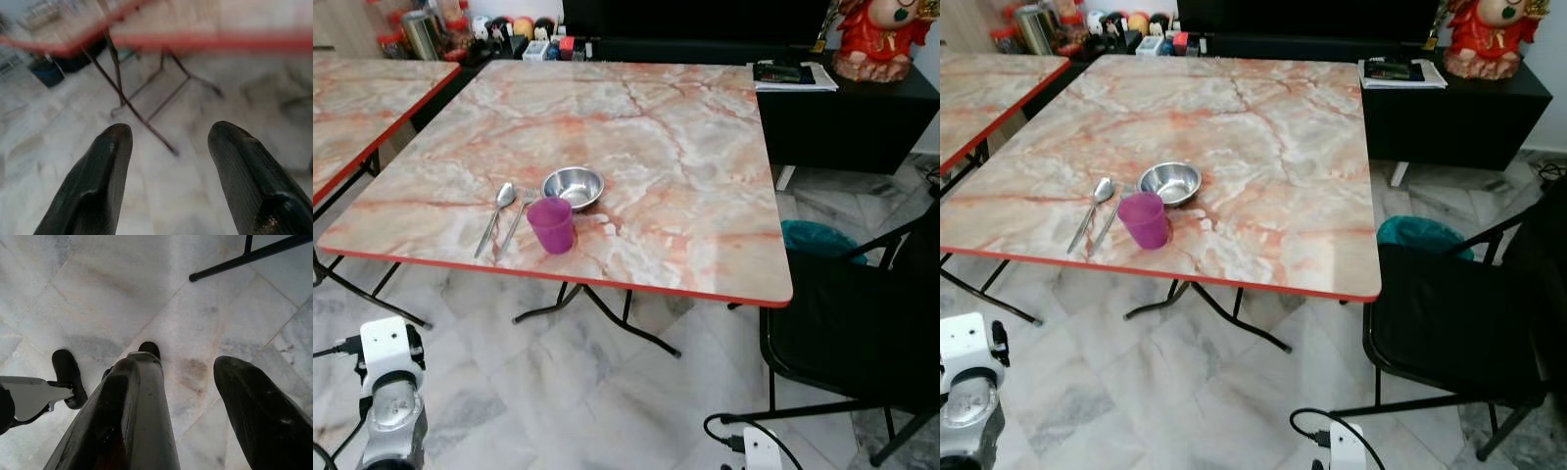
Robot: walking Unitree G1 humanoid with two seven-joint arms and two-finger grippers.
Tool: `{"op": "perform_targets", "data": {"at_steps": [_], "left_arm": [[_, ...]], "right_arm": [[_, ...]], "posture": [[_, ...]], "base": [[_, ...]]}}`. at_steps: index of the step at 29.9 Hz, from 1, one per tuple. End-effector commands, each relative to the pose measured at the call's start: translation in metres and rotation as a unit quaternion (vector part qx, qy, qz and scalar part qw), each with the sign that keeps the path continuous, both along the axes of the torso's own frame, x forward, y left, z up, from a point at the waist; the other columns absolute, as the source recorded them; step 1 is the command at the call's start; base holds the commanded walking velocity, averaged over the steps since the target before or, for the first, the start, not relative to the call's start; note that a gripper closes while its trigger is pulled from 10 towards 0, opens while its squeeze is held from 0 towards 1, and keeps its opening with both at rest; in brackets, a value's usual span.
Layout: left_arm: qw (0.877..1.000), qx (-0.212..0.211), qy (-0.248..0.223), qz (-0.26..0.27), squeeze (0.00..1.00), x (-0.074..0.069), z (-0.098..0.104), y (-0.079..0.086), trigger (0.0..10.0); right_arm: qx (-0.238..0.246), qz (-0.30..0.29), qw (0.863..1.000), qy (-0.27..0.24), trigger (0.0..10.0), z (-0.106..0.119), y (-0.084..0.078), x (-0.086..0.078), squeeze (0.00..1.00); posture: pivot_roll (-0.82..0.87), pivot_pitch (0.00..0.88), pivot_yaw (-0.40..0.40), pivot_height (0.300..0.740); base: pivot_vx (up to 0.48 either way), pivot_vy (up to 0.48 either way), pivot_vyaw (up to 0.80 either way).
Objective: Setting the table
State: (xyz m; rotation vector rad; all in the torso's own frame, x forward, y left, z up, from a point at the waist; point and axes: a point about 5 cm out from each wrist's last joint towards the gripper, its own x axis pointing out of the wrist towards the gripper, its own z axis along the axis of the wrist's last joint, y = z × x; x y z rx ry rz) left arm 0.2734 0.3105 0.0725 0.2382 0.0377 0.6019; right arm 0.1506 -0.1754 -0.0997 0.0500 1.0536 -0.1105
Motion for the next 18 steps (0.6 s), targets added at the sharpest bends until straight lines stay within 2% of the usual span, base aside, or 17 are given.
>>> {"op": "perform_targets", "data": {"at_steps": [1,4,6,7,8,9,10,12,13,14,16,18], "left_arm": [[0.994,0.060,-0.087,-0.002,0.00,0.021,0.058,0.009,10.0],[0.990,0.065,-0.121,-0.026,0.00,0.032,0.084,0.005,10.0],[0.987,0.057,-0.137,-0.067,0.00,0.045,0.103,-0.004,10.0],[0.981,0.024,-0.139,-0.137,0.00,0.063,0.118,-0.022,10.0],[0.981,0.024,-0.139,-0.137,0.00,0.063,0.118,-0.022,10.0],[0.970,-0.011,-0.127,-0.208,0.00,0.079,0.131,-0.047,10.0],[0.962,-0.029,-0.112,-0.249,0.00,0.087,0.136,-0.064,10.0],[0.956,-0.049,-0.110,-0.268,0.00,0.092,0.138,-0.074,10.0],[0.947,-0.079,-0.105,-0.294,0.00,0.099,0.141,-0.090,10.0],[0.947,-0.079,-0.105,-0.294,0.00,0.099,0.141,-0.090,10.0],[0.937,-0.099,-0.101,-0.319,0.00,0.103,0.141,-0.106,10.0],[0.925,-0.137,-0.079,-0.344,0.00,0.109,0.134,-0.126,10.0]], "right_arm": [[0.004,-0.002,1.000,0.010,10.0,-0.003,0.003,-0.008,0.00],[0.001,-0.007,1.000,0.010,10.0,-0.003,-0.001,-0.009,0.00],[-0.002,-0.010,1.000,0.010,10.0,-0.003,-0.006,-0.009,0.00],[-0.004,-0.016,1.000,0.009,10.0,-0.002,-0.012,-0.009,0.00],[-0.004,-0.016,1.000,0.009,10.0,-0.002,-0.012,-0.009,0.00],[-0.007,-0.023,1.000,0.009,10.0,-0.001,-0.017,-0.009,0.00],[-0.011,-0.031,0.999,0.005,10.0,0.000,-0.021,-0.007,0.00],[-0.013,-0.044,0.999,0.000,10.0,0.001,-0.025,-0.005,0.00],[-0.019,-0.057,0.998,-0.008,10.0,0.004,-0.030,-0.001,0.00],[-0.019,-0.057,0.998,-0.008,10.0,0.004,-0.030,-0.001,0.00],[-0.029,-0.042,0.999,-0.014,10.0,0.006,-0.032,0.005,0.00],[-0.046,-0.014,0.999,-0.020,10.0,0.009,-0.035,0.012,0.00]], "posture": [[-0.03,0.087,0.029,0.740],[-0.03,0.087,0.029,0.740],[-0.03,0.092,0.030,0.740],[-0.02,0.093,0.032,0.740],[-0.02,0.093,0.032,0.740],[-0.02,0.093,0.036,0.740],[-0.02,0.093,0.037,0.740],[-0.03,0.093,0.042,0.740],[-0.03,0.094,0.045,0.740],[-0.03,0.094,0.045,0.740],[-0.04,0.094,0.047,0.740],[-0.05,0.096,0.048,0.740]], "base": [[0.000,0.000,0.00],[0.000,0.000,0.00],[0.000,0.000,0.00],[0.000,0.000,0.00],[0.000,0.000,0.00],[0.000,0.000,0.00],[0.000,0.000,0.00],[0.000,0.000,0.00],[0.000,0.000,0.00],[0.000,0.000,0.00],[0.000,0.000,0.00],[0.000,0.000,0.00]]}}
